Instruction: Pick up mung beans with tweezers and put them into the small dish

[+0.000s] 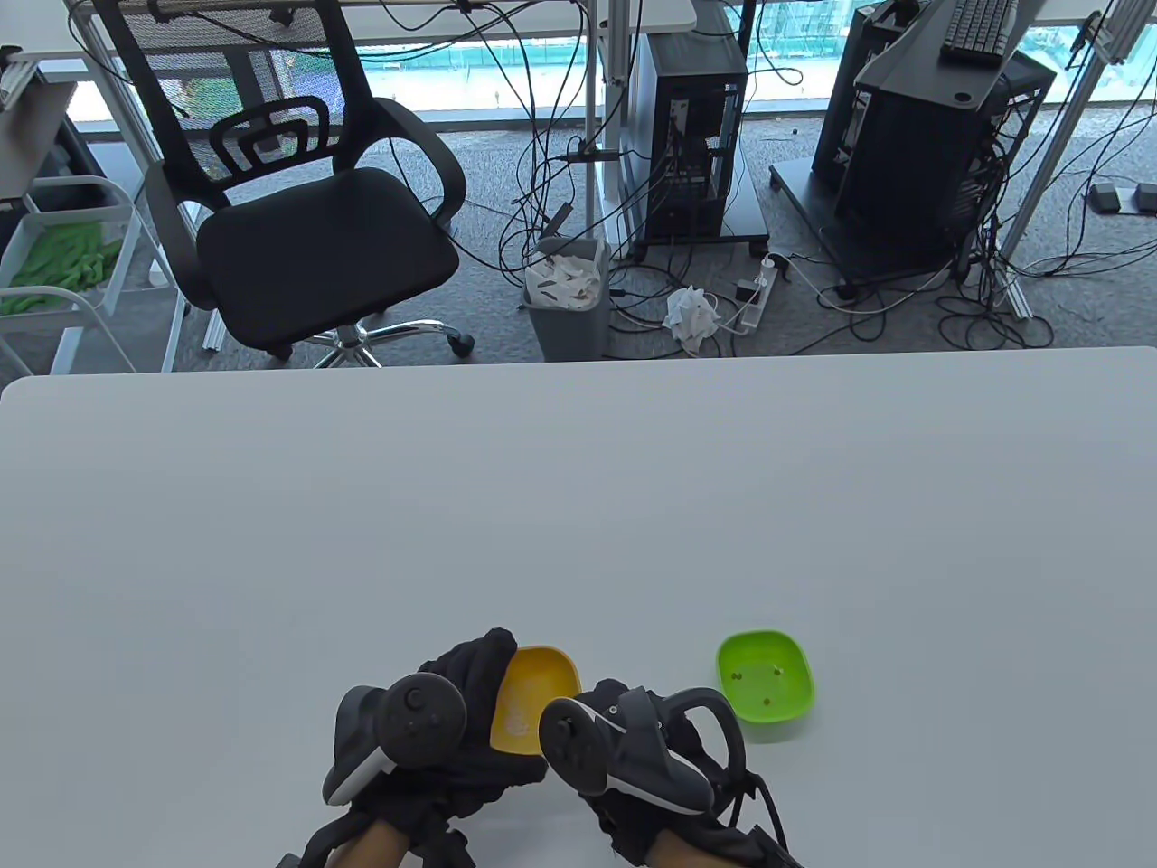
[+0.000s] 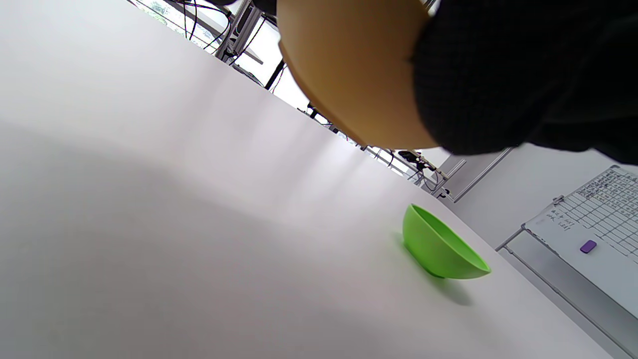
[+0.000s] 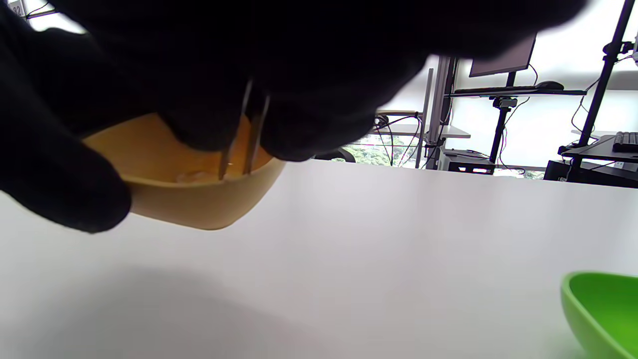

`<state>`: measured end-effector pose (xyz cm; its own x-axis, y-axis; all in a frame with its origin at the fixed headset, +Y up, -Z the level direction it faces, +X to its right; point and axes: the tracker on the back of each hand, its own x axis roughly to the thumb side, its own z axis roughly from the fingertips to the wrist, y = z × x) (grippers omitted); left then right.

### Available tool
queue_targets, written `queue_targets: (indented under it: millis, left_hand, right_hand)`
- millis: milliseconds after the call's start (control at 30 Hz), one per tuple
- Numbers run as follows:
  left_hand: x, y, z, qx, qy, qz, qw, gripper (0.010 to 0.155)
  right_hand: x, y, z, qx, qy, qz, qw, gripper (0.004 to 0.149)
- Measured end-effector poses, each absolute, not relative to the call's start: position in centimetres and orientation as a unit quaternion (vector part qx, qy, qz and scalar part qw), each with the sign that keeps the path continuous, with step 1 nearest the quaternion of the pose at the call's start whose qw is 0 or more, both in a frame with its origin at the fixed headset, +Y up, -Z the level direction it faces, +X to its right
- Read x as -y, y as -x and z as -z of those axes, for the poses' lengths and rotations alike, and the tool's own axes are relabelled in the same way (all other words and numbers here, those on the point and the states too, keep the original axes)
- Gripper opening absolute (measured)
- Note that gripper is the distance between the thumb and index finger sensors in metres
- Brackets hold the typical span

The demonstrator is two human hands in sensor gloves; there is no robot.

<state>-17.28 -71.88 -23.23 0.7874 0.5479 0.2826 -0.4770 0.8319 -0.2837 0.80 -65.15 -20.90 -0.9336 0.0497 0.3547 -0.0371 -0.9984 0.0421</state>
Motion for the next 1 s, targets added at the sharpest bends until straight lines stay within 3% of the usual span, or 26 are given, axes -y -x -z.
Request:
queue_targets:
  millis: [333,533,733,867,1000]
  left_hand:
    - [71.9,17.2,23.2,0.178,0.106,-0.267,0.941,0.120]
    - [71.9,17.2,23.3,0.176,0.104,-0.274,0.940,0.120]
    - [71.9,17.4,23.3,0.173,0.103,-0.278,0.939,0.120]
    - [71.9,17.3,23.3,0.173,0.101,-0.277,0.940,0.120]
    - [72.0,17.2,23.3,0.174,0.105,-0.272,0.941,0.120]
  right_hand:
    - [65.5,-0.8,21.1,-0.020,-0.181,-0.983,0.023,0.035]
    - [64.6,-2.4,20.9,0.020,-0.173,-0.982,0.072,0.035]
    - [62.9,-10.0,21.2,0.091,-0.068,-0.981,0.156,0.035]
    - [64.8,-17.7,21.7,0.097,0.052,-0.977,0.181,0.035]
    - [67.6,-21.2,21.4,0.078,0.100,-0.973,0.193,0.035]
